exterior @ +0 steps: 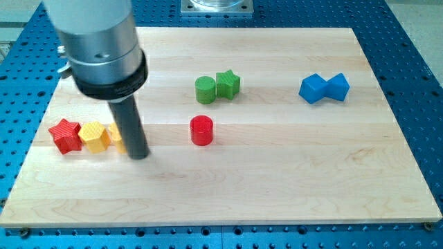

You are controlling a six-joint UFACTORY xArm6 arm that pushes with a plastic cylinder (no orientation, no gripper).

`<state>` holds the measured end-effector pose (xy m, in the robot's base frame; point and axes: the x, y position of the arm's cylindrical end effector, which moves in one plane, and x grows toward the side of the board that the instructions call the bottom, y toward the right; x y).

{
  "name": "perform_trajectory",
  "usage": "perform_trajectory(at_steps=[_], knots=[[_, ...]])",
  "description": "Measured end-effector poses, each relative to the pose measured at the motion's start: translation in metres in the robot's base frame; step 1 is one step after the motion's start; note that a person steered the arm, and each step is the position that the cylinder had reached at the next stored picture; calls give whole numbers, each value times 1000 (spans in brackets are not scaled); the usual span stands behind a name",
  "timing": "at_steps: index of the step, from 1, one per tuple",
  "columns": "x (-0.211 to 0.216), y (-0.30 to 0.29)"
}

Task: Keep your hand vertically below the red circle

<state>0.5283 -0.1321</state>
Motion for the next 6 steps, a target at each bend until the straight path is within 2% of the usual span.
perform_trajectory(at_steps=[1, 2, 3, 6], knots=[[61, 27], [31, 94], [14, 101], [22, 101]])
